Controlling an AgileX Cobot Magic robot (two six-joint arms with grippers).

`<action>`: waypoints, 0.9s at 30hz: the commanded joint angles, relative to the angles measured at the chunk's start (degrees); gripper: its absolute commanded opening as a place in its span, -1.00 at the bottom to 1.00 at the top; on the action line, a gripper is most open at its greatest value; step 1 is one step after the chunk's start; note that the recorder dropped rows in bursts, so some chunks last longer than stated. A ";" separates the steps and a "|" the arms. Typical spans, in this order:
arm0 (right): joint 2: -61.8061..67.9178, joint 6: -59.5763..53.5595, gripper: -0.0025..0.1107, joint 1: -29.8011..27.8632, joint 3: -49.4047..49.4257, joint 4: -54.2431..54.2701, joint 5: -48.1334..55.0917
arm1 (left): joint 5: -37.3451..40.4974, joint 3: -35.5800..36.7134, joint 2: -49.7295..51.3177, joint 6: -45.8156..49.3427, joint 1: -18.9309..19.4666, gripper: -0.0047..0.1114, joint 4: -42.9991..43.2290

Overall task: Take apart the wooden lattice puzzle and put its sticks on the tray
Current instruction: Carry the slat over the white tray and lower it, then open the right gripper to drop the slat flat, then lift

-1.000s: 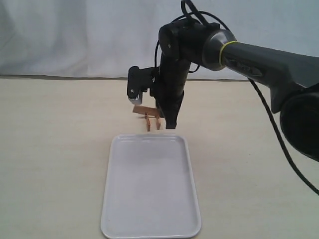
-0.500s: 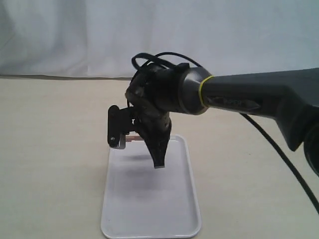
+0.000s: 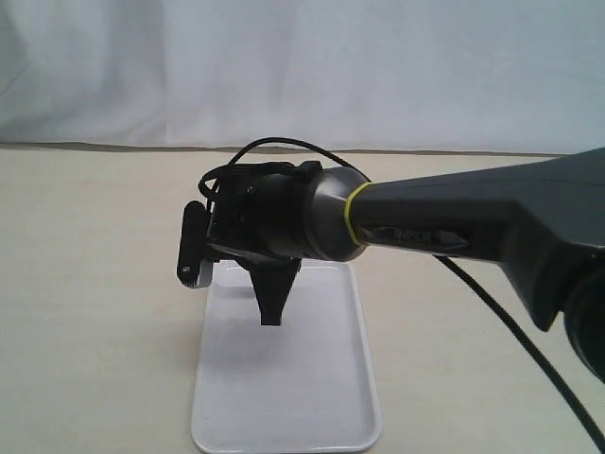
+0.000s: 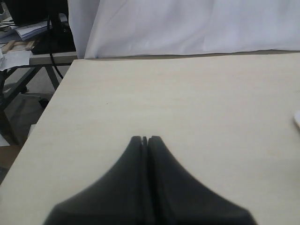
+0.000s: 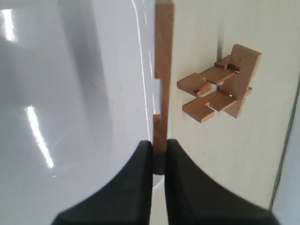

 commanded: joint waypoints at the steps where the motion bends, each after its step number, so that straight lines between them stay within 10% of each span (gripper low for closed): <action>1: 2.39 0.71 -0.88 -0.07 0.10 -0.03 0.37 | -0.88 0.10 -0.13 -0.05 -0.01 -0.92 -0.06; 14: 5.54 3.44 -0.85 -0.07 0.10 -2.38 1.00 | -0.88 0.10 -0.13 -0.05 -0.01 -0.92 -0.06; 27: 0.74 -12.26 -0.09 -0.07 0.10 17.09 1.08 | -0.88 0.10 -0.13 -0.05 -0.01 -0.92 -0.06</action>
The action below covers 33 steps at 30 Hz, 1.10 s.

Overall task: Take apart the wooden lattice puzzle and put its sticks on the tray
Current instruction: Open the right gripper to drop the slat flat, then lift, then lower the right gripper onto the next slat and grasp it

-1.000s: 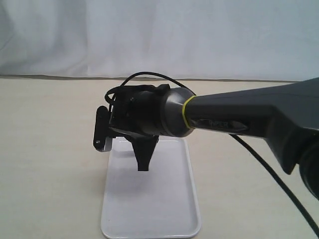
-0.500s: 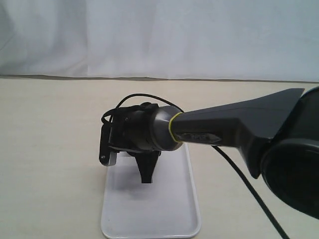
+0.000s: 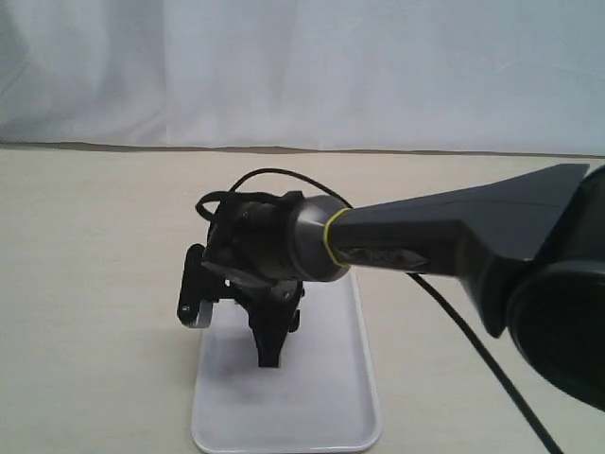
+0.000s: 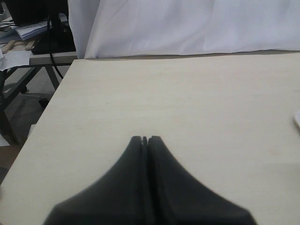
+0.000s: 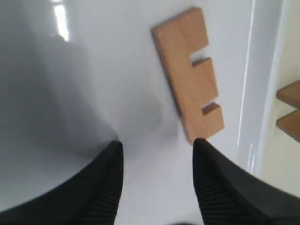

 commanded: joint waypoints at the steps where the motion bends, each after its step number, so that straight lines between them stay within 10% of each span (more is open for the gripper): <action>1: -5.72 -7.90 -0.08 -0.32 0.10 8.58 0.24 | -0.88 0.10 -0.13 -0.05 -0.01 -0.92 -0.06; 14: -8.15 -30.75 -0.08 -26.25 -8.45 45.57 -5.21 | -0.88 0.10 -0.13 -0.05 -0.01 -0.92 -0.06; 33: 18.75 -41.72 -0.08 -27.48 -41.67 35.48 6.99 | -0.88 0.10 -0.13 -0.05 -0.01 -0.92 -0.06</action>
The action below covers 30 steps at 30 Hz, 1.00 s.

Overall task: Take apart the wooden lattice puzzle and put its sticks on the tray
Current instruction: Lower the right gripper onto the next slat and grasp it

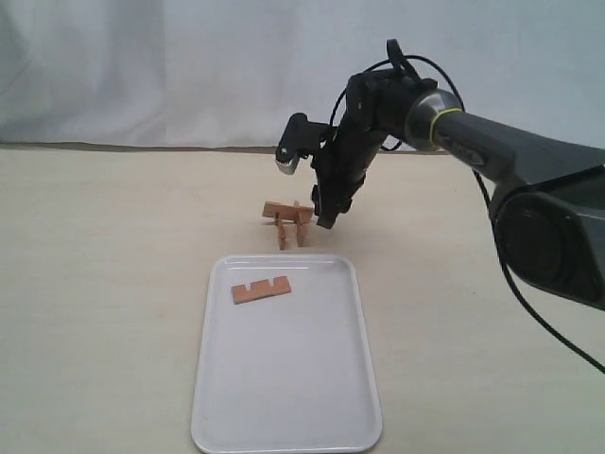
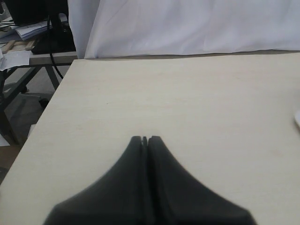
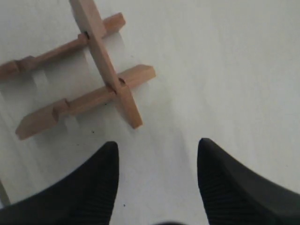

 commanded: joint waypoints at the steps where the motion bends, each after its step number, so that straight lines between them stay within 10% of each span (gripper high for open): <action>1: 2.32 -4.89 -0.08 -0.29 -2.18 0.22 0.68 | -0.88 0.10 -0.13 -0.05 -0.01 -0.92 -0.06; 24: 2.98 -13.82 -0.11 -0.18 -2.27 7.73 -1.71 | -0.88 0.10 -0.13 -0.05 -0.01 -0.92 -0.06; 30: 2.98 -14.53 -0.66 -0.18 -2.27 7.73 -1.71 | -0.88 0.10 -0.13 -0.05 -0.01 -0.92 -0.06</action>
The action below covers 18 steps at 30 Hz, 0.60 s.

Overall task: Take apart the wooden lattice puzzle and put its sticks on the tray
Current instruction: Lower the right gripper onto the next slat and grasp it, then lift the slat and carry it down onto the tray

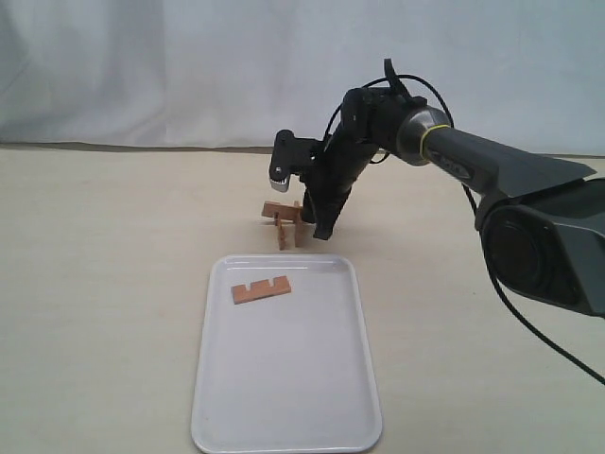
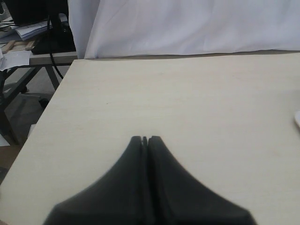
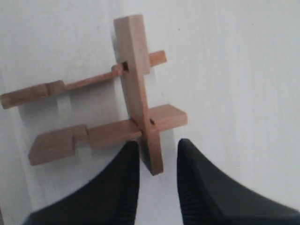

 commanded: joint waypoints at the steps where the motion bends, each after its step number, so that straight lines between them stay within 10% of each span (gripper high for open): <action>1: -0.09 -1.25 -0.71 -0.18 -0.23 0.55 -0.38 | -0.88 0.10 -0.13 -0.05 -0.01 -0.92 -0.06; 18: -4.08 -1.58 -0.88 -0.18 -0.23 0.55 3.04 | -0.88 0.10 -0.13 -0.05 -0.01 -0.92 -0.06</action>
